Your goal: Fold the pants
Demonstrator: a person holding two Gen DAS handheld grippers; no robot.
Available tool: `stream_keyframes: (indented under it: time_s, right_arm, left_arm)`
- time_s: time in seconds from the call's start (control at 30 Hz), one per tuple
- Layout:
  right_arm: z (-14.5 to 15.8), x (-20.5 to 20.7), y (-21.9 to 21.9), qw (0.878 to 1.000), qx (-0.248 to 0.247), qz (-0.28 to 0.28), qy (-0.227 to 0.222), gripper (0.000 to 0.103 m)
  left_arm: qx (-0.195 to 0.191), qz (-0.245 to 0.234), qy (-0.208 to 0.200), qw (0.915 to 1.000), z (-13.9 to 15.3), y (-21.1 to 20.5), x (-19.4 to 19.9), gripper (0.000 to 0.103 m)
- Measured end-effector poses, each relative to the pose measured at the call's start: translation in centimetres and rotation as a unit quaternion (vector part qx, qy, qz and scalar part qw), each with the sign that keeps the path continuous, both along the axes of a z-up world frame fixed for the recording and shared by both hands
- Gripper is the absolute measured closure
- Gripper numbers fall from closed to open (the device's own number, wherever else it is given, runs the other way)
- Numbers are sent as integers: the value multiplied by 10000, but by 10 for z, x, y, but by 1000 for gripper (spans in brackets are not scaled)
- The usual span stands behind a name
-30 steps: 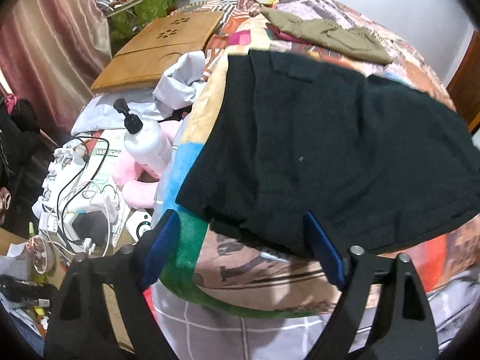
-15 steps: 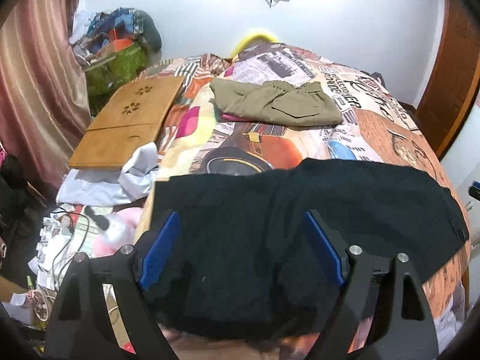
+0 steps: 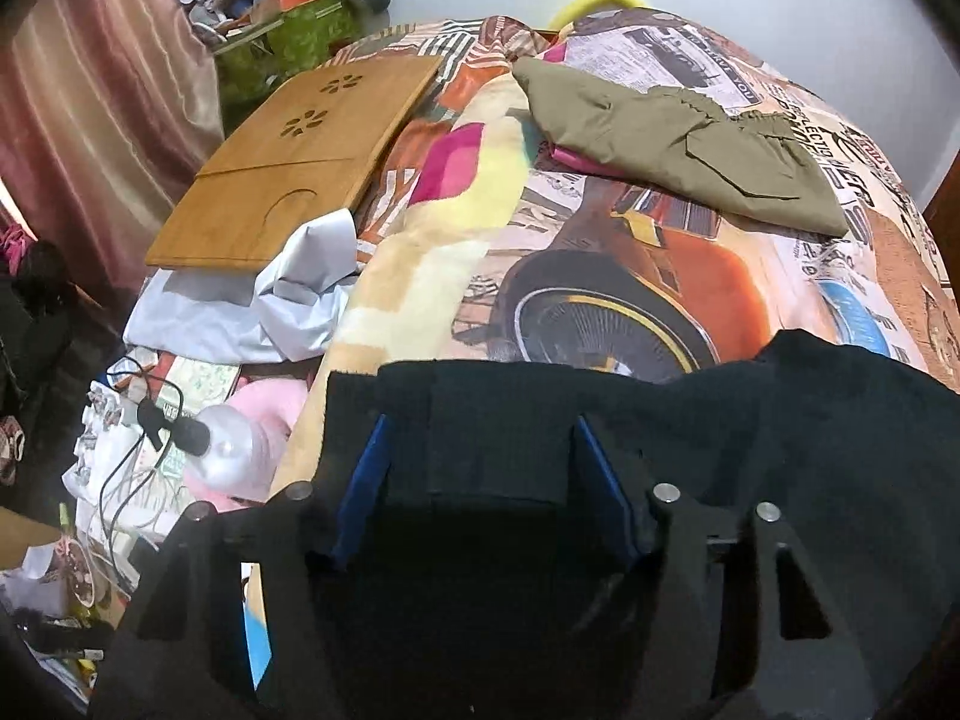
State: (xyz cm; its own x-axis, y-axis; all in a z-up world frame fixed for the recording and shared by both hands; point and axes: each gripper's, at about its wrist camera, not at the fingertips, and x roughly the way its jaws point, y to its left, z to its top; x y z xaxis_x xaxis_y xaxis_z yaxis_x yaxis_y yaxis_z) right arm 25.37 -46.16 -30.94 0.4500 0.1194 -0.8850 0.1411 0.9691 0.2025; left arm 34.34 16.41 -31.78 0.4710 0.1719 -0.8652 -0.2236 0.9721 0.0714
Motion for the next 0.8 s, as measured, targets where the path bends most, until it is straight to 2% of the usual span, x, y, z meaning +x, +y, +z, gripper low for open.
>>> stream_keyframes:
  time_s: [0.2, 0.23, 0.27, 0.3, 0.33, 0.4, 0.47, 0.6, 0.7, 0.8]
  right_arm:
    - [-18, 11, 2, 9994, 155, 242, 208, 40]
    - [-18, 13, 2, 9992, 193, 277, 211, 43]
    - [-18, 13, 2, 9990, 218, 325, 214, 47]
    - [-19, 13, 2, 9984, 322, 412, 212, 62]
    - [-19, 13, 2, 9980, 381, 447, 240, 70]
    - [-18, 14, 5, 9974, 456, 504, 219, 79]
    - [-16, 10, 9, 9982, 317, 497, 139, 80]
    - [-8, 3, 20, 9983, -260, 485, -175, 84]
    - [0, 2, 27, 9953, -771, 491, -333, 86]
    - [8, 3, 27, 9925, -1030, 482, -441, 86]
  left_arm:
    - [70, -18, 8, 10000, -6, 1, 6, 36]
    - [39, -2, 2, 10000, -6, 2, 6, 36]
    - [8, 17, 1, 10000, -6, 4, 7, 36]
    - [1, 32, 7, 10000, -6, 4, 8, 36]
    - [1, 43, 11, 10000, -6, 4, 8, 36]
    - [29, 57, 24, 10000, -6, 3, 9, 36]
    - [41, 71, 46, 10000, -7, 3, 10, 34]
    - [-74, 119, 56, 9999, -8, 8, 10, 34]
    - [-25, 124, 66, 9999, -8, 8, 11, 33]
    - [15, 169, 63, 9998, -8, 8, 12, 32]
